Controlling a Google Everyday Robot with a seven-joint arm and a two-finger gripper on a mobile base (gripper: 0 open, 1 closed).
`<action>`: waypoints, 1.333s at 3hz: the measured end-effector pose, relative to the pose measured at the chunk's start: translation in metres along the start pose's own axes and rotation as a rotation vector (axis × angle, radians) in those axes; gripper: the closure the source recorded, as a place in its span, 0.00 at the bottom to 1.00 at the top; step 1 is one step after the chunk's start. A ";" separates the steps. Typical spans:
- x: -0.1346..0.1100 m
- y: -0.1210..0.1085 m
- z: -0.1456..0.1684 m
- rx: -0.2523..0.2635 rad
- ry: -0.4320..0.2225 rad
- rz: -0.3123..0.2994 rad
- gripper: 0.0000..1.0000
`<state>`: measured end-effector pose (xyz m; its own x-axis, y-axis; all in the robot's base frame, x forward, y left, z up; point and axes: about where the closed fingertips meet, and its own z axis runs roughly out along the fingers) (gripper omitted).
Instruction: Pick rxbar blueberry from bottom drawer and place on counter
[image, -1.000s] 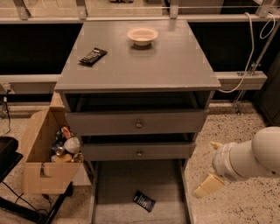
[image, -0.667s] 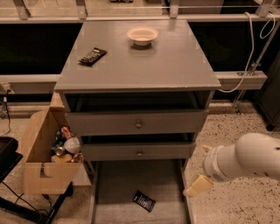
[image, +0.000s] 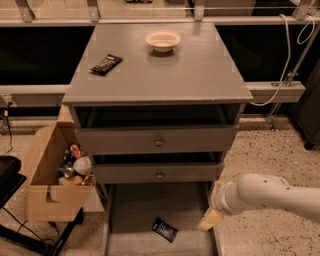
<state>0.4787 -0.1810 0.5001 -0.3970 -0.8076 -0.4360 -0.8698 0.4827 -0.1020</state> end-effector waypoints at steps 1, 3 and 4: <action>0.014 -0.002 0.052 -0.026 0.001 0.006 0.00; 0.026 0.001 0.090 -0.067 -0.003 0.028 0.00; 0.020 0.010 0.105 -0.070 -0.004 0.011 0.00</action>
Offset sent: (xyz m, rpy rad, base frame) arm 0.0249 0.0112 -0.1267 0.0587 0.0883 0.0006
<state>0.4924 -0.1568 0.3967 -0.4055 -0.8009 -0.4405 -0.8838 0.4666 -0.0347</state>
